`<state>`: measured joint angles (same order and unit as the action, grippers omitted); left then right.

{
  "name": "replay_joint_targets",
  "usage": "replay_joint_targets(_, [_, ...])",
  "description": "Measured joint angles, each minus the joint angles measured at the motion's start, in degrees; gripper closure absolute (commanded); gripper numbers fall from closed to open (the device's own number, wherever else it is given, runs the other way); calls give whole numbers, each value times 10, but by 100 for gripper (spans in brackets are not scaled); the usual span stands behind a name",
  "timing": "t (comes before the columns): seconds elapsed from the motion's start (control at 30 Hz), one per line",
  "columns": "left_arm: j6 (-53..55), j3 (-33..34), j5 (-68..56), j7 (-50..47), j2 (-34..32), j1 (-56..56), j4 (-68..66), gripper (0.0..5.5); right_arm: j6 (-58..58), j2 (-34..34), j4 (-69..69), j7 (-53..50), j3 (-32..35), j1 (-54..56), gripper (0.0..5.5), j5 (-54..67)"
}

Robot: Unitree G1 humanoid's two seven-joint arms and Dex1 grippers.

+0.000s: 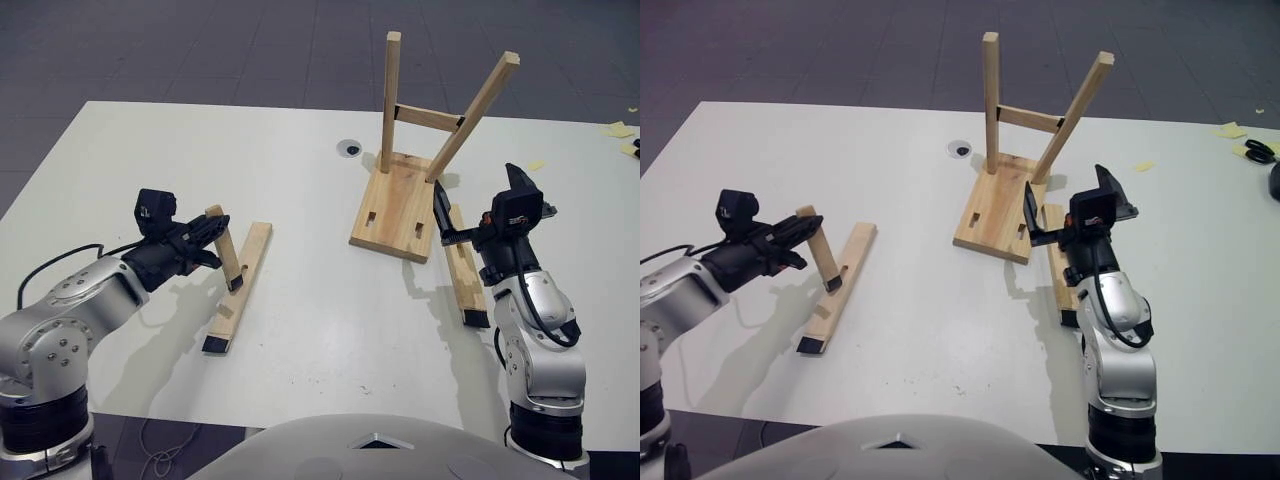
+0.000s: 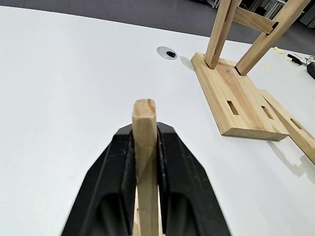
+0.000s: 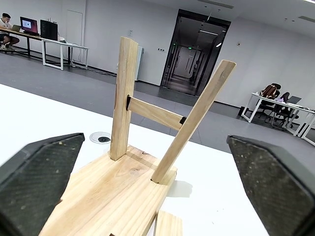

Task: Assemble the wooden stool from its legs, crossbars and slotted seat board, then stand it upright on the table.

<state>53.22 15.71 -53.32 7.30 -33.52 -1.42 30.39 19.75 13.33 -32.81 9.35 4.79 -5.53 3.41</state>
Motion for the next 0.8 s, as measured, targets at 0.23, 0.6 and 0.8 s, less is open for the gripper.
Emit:
replay_joint_targets(0.23, [-63,-61,89,18,28,38,-47,509,-1,0,2,0,-11,8,10,-6])
replay_joint_targets(0.6, [-127,-109,183,56,79,166,-161,509,-6,-2,16,0,-23,26,10,-14])
replay_joint_targets(0.8, [-172,-116,227,71,105,231,-231,509,-13,-3,26,1,-31,43,10,-13])
